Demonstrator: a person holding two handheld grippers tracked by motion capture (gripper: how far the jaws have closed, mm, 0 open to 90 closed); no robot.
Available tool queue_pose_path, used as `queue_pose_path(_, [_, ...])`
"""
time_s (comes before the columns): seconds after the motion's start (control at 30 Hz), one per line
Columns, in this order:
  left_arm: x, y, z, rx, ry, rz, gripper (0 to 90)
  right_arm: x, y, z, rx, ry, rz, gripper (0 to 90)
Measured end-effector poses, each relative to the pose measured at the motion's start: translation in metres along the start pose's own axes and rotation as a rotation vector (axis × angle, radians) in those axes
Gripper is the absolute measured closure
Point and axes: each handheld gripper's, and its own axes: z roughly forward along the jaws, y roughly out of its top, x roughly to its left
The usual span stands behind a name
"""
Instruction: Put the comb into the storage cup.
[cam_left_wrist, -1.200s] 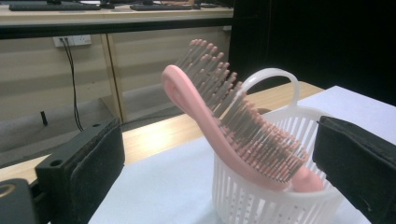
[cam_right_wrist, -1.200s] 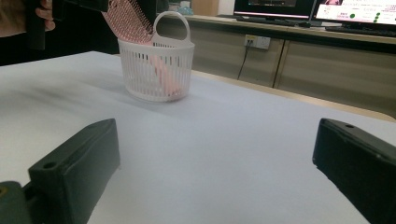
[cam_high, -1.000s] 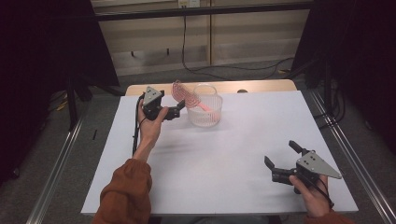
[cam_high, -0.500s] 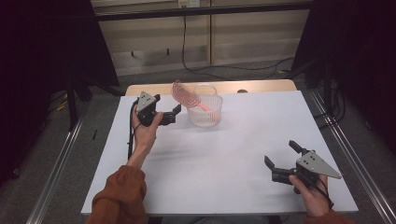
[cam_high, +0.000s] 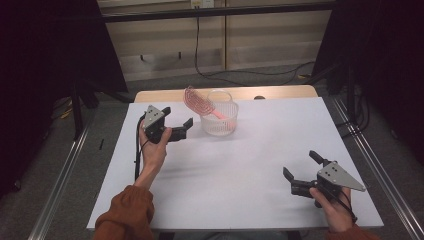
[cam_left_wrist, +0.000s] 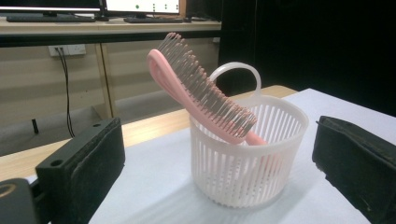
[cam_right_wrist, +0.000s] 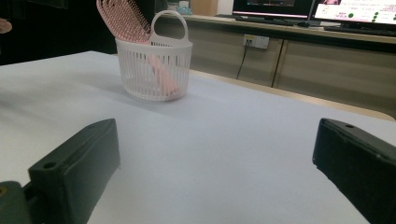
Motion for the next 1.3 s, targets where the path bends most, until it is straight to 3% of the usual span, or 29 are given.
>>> queue_pose_path(0.13, [-0.003, -0.001, -0.006, -0.032, -0.034, 0.009, 2.5, -0.001, 0.000, 0.000, 0.000, -0.003, -0.003, 0.2])
queue_pose_path(0.17, [-0.004, -0.002, -0.007, -0.029, -0.036, -0.007, 2.6, -0.001, 0.000, 0.000, 0.000, -0.004, -0.002, 0.2])
queue_pose_path(0.43, [-0.008, -0.005, -0.019, -0.027, -0.055, 0.012, 2.7, 0.000, 0.001, -0.001, 0.003, -0.011, -0.009, 0.2])
queue_pose_path(0.5, [-0.008, -0.005, -0.023, -0.029, -0.043, 0.035, 2.8, 0.000, 0.001, -0.002, -0.001, -0.015, -0.011, 0.1])
queue_pose_path(0.7, [-0.005, -0.007, -0.033, -0.046, -0.026, 0.022, 2.5, 0.000, 0.001, -0.001, 0.000, -0.015, -0.007, 0.2])
queue_pose_path(0.77, [-0.006, -0.010, -0.035, -0.034, -0.040, 0.019, 2.9, 0.000, 0.002, -0.002, -0.002, -0.017, -0.006, 0.2])
queue_pose_path(1.03, [-0.009, -0.015, -0.051, -0.037, -0.012, 0.047, 2.4, -0.001, 0.001, -0.001, 0.003, -0.026, -0.009, 0.2])
queue_pose_path(1.13, [-0.009, -0.021, -0.054, -0.036, -0.024, 0.015, 2.3, 0.000, 0.001, -0.001, 0.002, -0.026, -0.012, 0.2])
queue_pose_path(1.17, [-0.008, -0.023, -0.056, -0.038, -0.009, 0.029, 2.2, 0.000, 0.001, -0.001, 0.003, -0.026, -0.013, 0.2])
queue_pose_path(1.23, [-0.009, -0.026, -0.058, -0.032, -0.014, 0.015, 2.0, 0.000, 0.001, -0.001, 0.000, -0.022, -0.010, 0.2])
queue_pose_path(1.3, [-0.010, -0.027, -0.060, -0.027, -0.011, 0.033, 2.1, 0.000, 0.001, -0.002, 0.001, -0.024, -0.008, 0.2])
